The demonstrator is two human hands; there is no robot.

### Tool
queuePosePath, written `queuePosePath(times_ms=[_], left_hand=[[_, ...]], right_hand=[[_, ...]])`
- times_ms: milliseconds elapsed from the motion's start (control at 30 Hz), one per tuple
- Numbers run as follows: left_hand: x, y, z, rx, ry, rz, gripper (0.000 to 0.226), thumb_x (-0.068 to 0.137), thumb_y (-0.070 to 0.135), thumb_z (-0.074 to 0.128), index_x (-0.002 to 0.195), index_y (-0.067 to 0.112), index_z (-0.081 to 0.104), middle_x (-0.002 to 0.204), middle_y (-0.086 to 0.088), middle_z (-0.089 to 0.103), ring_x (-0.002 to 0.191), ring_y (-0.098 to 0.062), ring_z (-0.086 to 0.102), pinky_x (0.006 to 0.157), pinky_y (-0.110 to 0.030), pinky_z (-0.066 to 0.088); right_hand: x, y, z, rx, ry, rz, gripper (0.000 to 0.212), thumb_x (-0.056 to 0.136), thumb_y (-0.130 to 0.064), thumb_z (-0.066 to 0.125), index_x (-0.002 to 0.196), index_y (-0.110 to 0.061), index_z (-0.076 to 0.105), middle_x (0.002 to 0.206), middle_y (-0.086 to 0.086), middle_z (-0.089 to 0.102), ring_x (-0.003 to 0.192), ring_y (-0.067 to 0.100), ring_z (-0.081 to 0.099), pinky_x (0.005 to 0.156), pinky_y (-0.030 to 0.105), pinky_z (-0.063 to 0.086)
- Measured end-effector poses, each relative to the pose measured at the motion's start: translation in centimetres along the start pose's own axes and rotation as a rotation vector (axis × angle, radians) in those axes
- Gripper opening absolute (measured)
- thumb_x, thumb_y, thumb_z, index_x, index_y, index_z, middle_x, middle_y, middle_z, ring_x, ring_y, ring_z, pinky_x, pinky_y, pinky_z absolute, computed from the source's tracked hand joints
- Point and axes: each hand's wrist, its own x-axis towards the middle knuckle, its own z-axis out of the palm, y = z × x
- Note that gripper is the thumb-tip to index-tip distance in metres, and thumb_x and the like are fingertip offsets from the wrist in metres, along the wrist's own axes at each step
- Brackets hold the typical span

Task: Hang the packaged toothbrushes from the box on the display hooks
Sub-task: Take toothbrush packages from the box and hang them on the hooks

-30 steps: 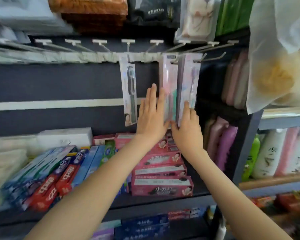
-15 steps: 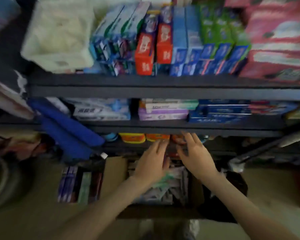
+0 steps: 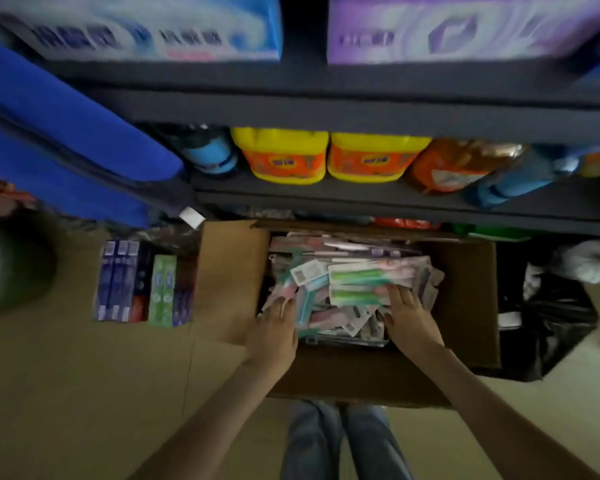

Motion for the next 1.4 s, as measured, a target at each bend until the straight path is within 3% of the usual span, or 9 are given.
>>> queuePosePath(times_ms=[167, 367, 500, 567, 667, 867, 1033, 1200, 1400], left_hand=[[4.6, 0.7, 5.9, -0.023, 0.017, -0.007, 0.067, 0.097, 0.029, 0.052, 0.152, 0.017, 0.016, 0.155, -0.003, 0.027, 0.140, -0.016, 0.031, 0.110, -0.029, 0.036], [7.8, 2.1, 9.8, -0.043, 0.057, 0.013, 0.065, 0.098, 0.026, 0.049, 0.152, 0.014, 0.015, 0.158, -0.005, 0.021, 0.144, -0.018, 0.025, 0.115, -0.032, 0.030], [8.8, 2.7, 10.3, -0.057, 0.081, 0.019, 0.061, 0.097, 0.025, 0.053, 0.149, 0.013, 0.023, 0.155, -0.008, 0.026, 0.141, -0.021, 0.030, 0.113, -0.035, 0.034], [9.1, 3.3, 9.9, -0.057, 0.108, 0.037, 0.059, 0.097, 0.026, 0.054, 0.147, 0.014, 0.026, 0.154, -0.007, 0.027, 0.141, -0.021, 0.030, 0.114, -0.035, 0.032], [9.5, 4.3, 9.1, -0.018, 0.131, 0.087, 0.062, 0.098, 0.023, 0.052, 0.150, 0.013, 0.021, 0.156, -0.008, 0.020, 0.143, -0.023, 0.023, 0.117, -0.036, 0.025], [9.6, 5.8, 7.8, 0.168, 0.143, 0.188, 0.076, 0.096, 0.033, 0.054, 0.153, 0.009, 0.011, 0.159, -0.013, 0.010, 0.147, -0.029, 0.010, 0.119, -0.040, 0.004], [9.3, 4.6, 8.3, 0.090, 0.042, 0.136, 0.062, 0.091, 0.045, 0.060, 0.139, 0.013, 0.038, 0.133, -0.006, 0.053, 0.120, -0.020, 0.053, 0.097, -0.031, 0.045], [8.3, 1.0, 8.6, -0.074, 0.024, -0.103, 0.059, 0.089, 0.046, 0.062, 0.132, 0.013, 0.038, 0.117, -0.007, 0.058, 0.099, -0.021, 0.062, 0.071, -0.028, 0.052], [7.3, -2.1, 9.1, -0.226, 0.102, -0.308, 0.051, 0.089, 0.036, 0.064, 0.128, 0.015, 0.039, 0.121, -0.009, 0.058, 0.099, -0.024, 0.063, 0.064, -0.036, 0.056]], right_hand=[[7.1, 2.9, 3.3, -0.247, 0.117, 0.061, 0.073, 0.095, -0.018, 0.045, 0.152, -0.008, 0.001, 0.157, 0.012, 0.015, 0.145, 0.031, 0.011, 0.118, 0.049, 0.004], [11.6, 4.3, 5.8, -0.313, 0.186, 0.066, 0.077, 0.091, -0.023, 0.056, 0.149, -0.007, 0.009, 0.152, 0.019, 0.021, 0.144, 0.036, 0.015, 0.119, 0.048, 0.004], [12.1, 5.5, 6.6, -0.380, 0.242, 0.033, 0.089, 0.072, -0.036, 0.080, 0.140, -0.007, 0.032, 0.136, 0.020, 0.047, 0.130, 0.035, 0.042, 0.112, 0.048, 0.027], [11.9, 6.0, 6.7, -0.432, 0.304, -0.025, 0.081, 0.051, -0.029, 0.091, 0.117, -0.007, 0.049, 0.105, 0.016, 0.065, 0.100, 0.033, 0.062, 0.092, 0.046, 0.048], [10.4, 6.0, 6.8, -0.360, 0.427, -0.174, 0.067, 0.046, -0.005, 0.088, 0.102, -0.002, 0.052, 0.090, 0.019, 0.063, 0.083, 0.036, 0.063, 0.070, 0.047, 0.053], [6.9, 4.0, 7.3, -0.174, 0.449, -0.458, 0.064, 0.052, 0.008, 0.074, 0.108, -0.006, 0.047, 0.099, 0.020, 0.061, 0.094, 0.038, 0.060, 0.082, 0.053, 0.054], [6.5, 2.1, 8.5, -0.182, 0.428, -0.610, 0.073, 0.051, 0.012, 0.073, 0.117, -0.003, 0.046, 0.112, 0.017, 0.059, 0.113, 0.035, 0.051, 0.110, 0.052, 0.034], [7.2, 1.0, 9.2, -0.200, 0.346, -0.445, 0.099, 0.057, 0.000, 0.085, 0.141, -0.004, 0.032, 0.137, 0.018, 0.047, 0.131, 0.032, 0.042, 0.109, 0.042, 0.025], [9.7, 0.9, 11.2, -0.097, 0.072, -0.241, 0.071, 0.095, -0.013, 0.054, 0.150, -0.006, 0.011, 0.155, 0.013, 0.022, 0.144, 0.025, 0.020, 0.117, 0.034, 0.019]])
